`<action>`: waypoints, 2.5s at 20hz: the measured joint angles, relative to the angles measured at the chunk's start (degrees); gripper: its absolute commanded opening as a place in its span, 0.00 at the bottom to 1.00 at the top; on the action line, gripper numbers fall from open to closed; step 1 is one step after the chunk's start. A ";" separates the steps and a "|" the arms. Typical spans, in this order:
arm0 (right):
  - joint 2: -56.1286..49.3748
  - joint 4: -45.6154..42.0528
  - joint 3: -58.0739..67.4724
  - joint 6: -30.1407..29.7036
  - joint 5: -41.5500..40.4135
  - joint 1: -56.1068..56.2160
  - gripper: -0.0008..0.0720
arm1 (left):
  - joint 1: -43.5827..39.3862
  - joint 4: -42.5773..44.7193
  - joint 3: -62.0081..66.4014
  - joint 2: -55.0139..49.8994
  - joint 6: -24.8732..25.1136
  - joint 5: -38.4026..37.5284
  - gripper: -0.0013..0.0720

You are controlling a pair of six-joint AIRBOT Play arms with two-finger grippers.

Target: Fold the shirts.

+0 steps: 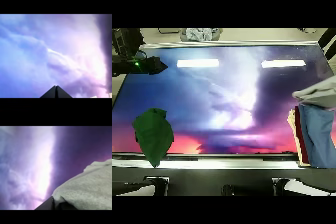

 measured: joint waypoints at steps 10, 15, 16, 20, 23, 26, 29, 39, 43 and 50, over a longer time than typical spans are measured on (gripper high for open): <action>4.33 -8.02 1.03 -0.09 14.03 -12.31 0.07 | 0.00 -0.02 0.00 -0.02 0.02 1.03 0.06; 10.51 -21.42 -12.92 -2.05 15.52 -13.03 0.07 | 0.00 0.00 -0.02 -0.02 0.02 1.55 0.07; 12.09 -24.76 -17.18 -3.02 15.76 -13.09 0.07 | 0.00 -0.02 0.00 -0.02 0.02 1.62 0.07; 16.06 -37.51 -32.13 -7.13 15.93 -13.18 0.07 | 0.00 -0.17 0.00 0.00 0.02 1.73 0.07; 17.11 -42.64 -39.15 -8.35 14.14 -13.25 0.08 | 0.00 -0.74 0.00 0.02 0.02 1.73 0.06; 17.53 -45.31 -42.45 -8.68 11.93 -13.25 0.99 | 0.00 -1.05 0.00 0.02 0.02 1.68 0.06; 17.68 -45.53 -40.72 -11.65 8.59 -13.22 0.97 | 0.00 -1.18 1.09 0.15 0.15 0.96 0.06; 16.70 -35.19 -8.57 -11.91 -14.95 16.20 0.94 | -2.97 21.81 12.22 -1.46 -8.96 -5.57 0.95; 11.45 -32.83 -14.23 -8.09 -6.78 34.62 0.93 | -4.48 23.54 -0.76 -0.07 -11.96 -14.86 0.94; 8.44 -32.52 -27.30 -7.06 -5.22 49.88 0.93 | -6.82 23.45 -22.32 8.33 -15.37 -8.11 0.94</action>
